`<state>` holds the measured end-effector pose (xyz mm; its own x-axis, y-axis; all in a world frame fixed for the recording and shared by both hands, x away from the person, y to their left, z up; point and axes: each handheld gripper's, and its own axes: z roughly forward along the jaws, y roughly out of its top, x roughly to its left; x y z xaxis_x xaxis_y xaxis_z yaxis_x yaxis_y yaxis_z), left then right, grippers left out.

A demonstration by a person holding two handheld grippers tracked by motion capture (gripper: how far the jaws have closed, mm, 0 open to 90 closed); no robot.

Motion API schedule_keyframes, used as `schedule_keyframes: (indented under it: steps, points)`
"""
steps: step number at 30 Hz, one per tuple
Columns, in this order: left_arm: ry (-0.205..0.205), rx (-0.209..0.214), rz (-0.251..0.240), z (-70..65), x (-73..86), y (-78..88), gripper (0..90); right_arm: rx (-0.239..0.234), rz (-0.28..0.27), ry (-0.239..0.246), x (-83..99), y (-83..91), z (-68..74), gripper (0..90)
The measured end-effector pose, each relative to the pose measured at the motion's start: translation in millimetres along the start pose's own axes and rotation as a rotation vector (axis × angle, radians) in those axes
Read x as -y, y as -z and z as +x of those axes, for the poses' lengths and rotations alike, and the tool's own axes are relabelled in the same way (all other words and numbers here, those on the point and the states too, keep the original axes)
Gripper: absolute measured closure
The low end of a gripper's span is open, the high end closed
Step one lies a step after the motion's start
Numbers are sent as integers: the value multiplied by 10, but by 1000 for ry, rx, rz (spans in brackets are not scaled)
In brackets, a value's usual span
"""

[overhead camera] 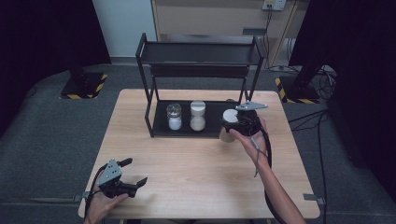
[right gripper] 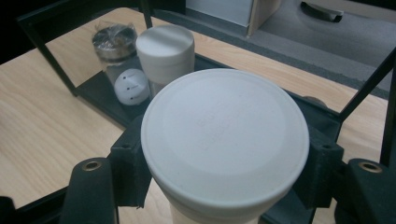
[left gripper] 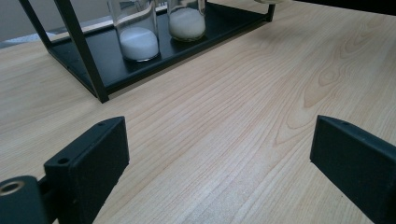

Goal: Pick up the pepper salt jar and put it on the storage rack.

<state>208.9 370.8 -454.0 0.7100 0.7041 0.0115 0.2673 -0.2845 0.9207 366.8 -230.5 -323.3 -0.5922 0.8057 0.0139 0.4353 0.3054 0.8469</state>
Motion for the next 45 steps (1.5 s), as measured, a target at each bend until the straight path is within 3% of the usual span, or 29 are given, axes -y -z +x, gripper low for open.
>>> schedule_keyframes:
  steps: [7,20,26,45]
  points:
    - [0,-1,1,0,0,-1,35,28,3,-8,-142,-155,-7,337]
    - [2,-1,2,5,0,4,35,93,14,-36,-246,-472,-34,337]
    - [4,-1,0,9,3,6,35,104,20,-68,-230,-583,-73,336]
    - [7,-2,-2,10,8,9,35,143,52,-75,-130,-844,-95,337]
